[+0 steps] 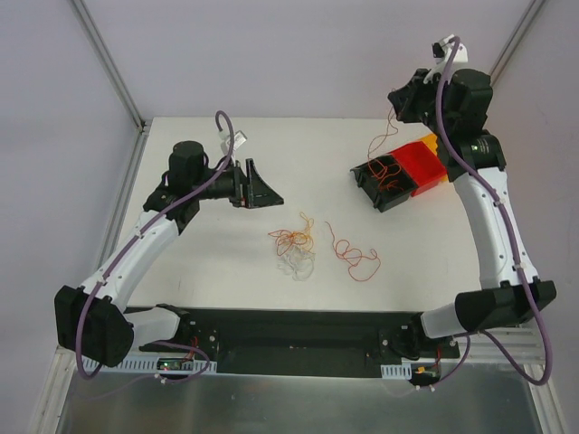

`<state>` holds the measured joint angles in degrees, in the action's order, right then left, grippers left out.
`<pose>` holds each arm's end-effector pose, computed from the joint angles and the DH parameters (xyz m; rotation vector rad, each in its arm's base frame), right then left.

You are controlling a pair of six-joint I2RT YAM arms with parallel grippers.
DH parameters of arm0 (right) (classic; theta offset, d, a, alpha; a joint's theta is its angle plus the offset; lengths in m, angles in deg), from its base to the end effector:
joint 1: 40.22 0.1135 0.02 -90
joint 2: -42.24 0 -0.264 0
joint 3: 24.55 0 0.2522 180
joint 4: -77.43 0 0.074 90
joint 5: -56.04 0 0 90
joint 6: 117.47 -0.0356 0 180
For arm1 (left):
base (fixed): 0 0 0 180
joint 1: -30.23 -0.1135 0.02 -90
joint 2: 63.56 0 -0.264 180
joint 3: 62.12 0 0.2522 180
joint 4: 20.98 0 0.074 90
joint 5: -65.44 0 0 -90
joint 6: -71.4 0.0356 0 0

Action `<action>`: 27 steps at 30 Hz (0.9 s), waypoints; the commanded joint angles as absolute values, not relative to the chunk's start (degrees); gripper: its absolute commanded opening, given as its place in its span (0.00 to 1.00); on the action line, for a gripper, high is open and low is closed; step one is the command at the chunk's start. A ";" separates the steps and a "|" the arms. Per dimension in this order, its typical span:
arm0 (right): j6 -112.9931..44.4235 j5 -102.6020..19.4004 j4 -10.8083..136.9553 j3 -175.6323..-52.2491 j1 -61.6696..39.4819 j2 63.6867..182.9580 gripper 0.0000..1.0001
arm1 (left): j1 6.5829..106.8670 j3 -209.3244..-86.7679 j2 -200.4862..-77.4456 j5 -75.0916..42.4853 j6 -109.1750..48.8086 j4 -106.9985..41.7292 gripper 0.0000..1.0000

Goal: Untangle the cables

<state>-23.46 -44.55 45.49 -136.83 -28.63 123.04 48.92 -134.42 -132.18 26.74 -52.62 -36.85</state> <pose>0.2944 0.0671 0.5049 -0.3578 1.5432 0.2493 0.2464 -0.1127 0.3552 0.4538 1.8877 -1.4276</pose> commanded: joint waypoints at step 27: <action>-22.63 -38.44 52.77 -112.76 -34.59 123.18 0.00 | 47.19 -138.63 -134.75 33.18 -43.21 -41.42 0.88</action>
<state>-21.32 -40.18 51.59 -116.65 -34.18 122.47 48.40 -139.91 -135.57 33.39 -45.94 -41.48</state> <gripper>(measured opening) 0.009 0.873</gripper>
